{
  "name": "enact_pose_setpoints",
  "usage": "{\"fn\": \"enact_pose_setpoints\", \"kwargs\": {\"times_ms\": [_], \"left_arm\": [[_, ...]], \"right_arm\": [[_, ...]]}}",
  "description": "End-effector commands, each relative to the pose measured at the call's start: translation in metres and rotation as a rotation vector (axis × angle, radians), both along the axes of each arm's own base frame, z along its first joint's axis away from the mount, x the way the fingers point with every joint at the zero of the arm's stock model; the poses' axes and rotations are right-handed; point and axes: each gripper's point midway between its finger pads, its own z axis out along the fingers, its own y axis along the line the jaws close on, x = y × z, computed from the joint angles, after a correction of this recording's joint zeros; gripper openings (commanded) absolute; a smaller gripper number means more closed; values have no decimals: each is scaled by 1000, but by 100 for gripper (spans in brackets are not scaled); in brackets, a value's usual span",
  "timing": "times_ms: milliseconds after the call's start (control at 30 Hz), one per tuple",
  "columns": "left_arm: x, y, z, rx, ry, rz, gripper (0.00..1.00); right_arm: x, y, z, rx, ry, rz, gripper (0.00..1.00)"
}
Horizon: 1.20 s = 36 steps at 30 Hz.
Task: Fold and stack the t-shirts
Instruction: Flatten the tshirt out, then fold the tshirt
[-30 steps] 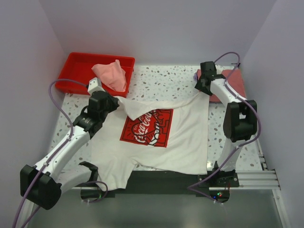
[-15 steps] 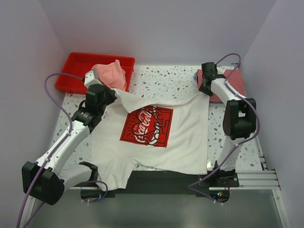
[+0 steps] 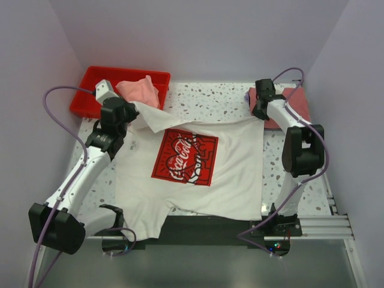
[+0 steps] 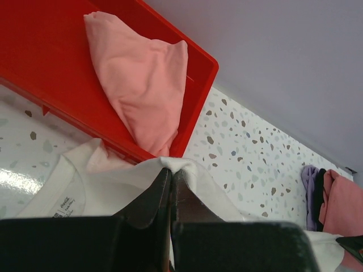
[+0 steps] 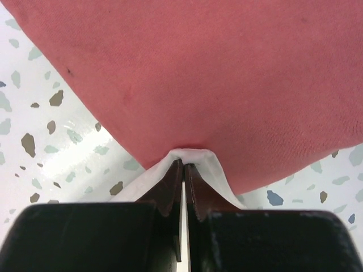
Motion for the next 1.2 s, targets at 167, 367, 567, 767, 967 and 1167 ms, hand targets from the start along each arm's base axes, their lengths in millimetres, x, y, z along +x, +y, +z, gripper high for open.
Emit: {"fn": "enact_pose_setpoints", "kwargs": {"times_ms": [167,367,567,767,967,1167], "left_arm": [[9,24,34,8,-96,72,0],[16,24,34,0,-101,55,0],[29,20,25,-8,-83,21,0],[46,23,46,23,-136,17,0],[62,11,36,68,-93,-69,0],[46,5,3,56,-24,-117,0]], "right_arm": [[-11,4,37,28,-111,47,0],[-11,-3,68,-18,-149,50,0],[-16,-14,78,-76,-122,31,0],[-33,-27,80,-129,-89,3,0],[-41,-20,78,-99,-94,36,0],[-56,-14,69,-70,-72,70,0]]}}
